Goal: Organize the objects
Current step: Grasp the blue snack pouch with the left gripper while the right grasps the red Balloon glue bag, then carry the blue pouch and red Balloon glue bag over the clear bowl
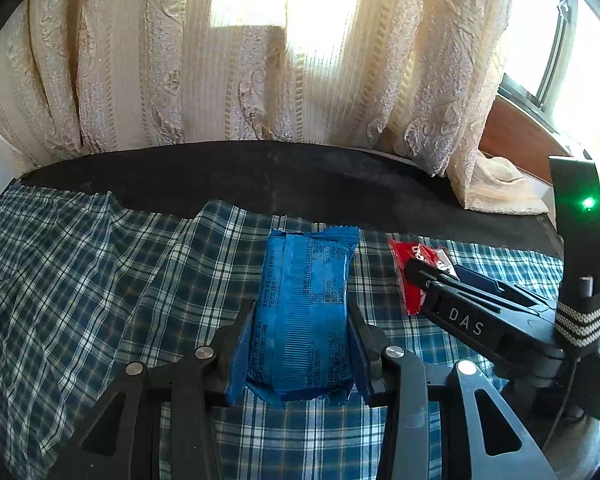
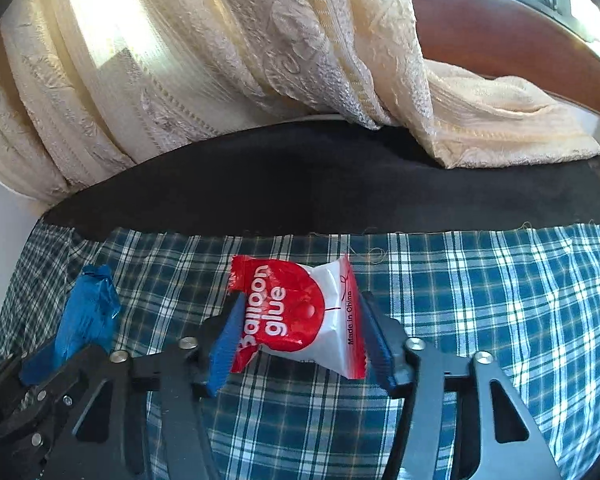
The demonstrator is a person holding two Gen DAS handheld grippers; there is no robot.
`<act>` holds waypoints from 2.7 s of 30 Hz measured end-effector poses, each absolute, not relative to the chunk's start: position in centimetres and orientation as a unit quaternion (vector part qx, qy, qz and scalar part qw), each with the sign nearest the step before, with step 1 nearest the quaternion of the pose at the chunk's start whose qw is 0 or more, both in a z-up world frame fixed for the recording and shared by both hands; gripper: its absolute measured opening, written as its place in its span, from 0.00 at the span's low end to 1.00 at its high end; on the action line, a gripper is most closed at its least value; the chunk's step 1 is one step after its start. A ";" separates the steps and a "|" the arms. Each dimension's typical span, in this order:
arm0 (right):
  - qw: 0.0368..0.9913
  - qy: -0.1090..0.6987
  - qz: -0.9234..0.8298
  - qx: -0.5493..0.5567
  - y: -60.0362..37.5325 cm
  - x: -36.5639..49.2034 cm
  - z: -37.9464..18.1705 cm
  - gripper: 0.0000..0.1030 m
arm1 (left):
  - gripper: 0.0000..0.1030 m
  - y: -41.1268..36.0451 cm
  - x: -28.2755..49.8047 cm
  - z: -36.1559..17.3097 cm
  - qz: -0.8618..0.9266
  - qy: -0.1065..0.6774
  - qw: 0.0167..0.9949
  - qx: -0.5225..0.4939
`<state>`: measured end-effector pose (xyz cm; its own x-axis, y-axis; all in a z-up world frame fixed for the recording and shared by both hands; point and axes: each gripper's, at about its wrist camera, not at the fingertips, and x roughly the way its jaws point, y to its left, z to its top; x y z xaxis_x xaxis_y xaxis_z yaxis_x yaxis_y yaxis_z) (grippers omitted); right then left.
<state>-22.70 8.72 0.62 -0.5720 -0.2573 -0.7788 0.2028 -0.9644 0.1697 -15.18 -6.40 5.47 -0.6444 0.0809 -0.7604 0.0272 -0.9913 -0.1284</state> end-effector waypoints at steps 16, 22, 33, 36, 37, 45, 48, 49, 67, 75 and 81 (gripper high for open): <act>0.109 -0.077 -0.898 0.420 13.6 -15.7 4.6 0.43 | 0.43 -4.8 -13.9 7.3 0.913 -0.056 0.040 -0.403; 0.090 -0.089 -0.906 0.404 16.0 -11.5 6.2 0.43 | 0.43 -3.1 -12.7 8.2 0.917 -0.041 0.067 -0.391; 0.043 -0.125 -0.928 0.348 23.3 -2.4 10.4 0.43 | 0.43 1.4 -9.9 9.1 0.919 0.002 0.122 -0.375; 0.027 -0.138 -0.933 0.332 25.4 0.1 11.4 0.43 | 0.43 2.8 -8.8 9.3 0.918 0.015 0.140 -0.369; 0.022 -0.142 -0.934 0.328 26.0 0.8 11.6 0.43 | 0.43 3.3 -8.4 9.3 0.918 0.019 0.147 -0.367; -0.034 -0.167 -0.939 0.300 31.9 7.5 12.3 0.43 | 0.43 6.7 -5.5 10.0 0.915 0.054 0.193 -0.349; -0.064 -0.181 -0.935 0.297 34.4 9.9 11.9 0.43 | 0.43 7.8 -4.7 10.1 0.913 0.062 0.207 -0.346; -0.074 -0.185 -0.934 0.297 35.1 10.6 11.6 0.43 | 0.43 8.1 -4.4 10.2 0.912 0.064 0.211 -0.346; -0.134 -0.183 -0.913 0.339 39.1 14.1 5.3 0.43 | 0.43 14.9 -1.3 12.2 0.895 0.090 0.277 -0.339; -0.121 -0.178 -0.913 0.346 39.6 14.1 3.9 0.47 | 0.43 18.4 -0.8 12.1 0.882 0.097 0.301 -0.350; -0.127 -0.154 -0.928 0.315 39.5 15.3 5.1 0.54 | 0.43 21.6 -0.2 11.9 0.868 0.105 0.327 -0.358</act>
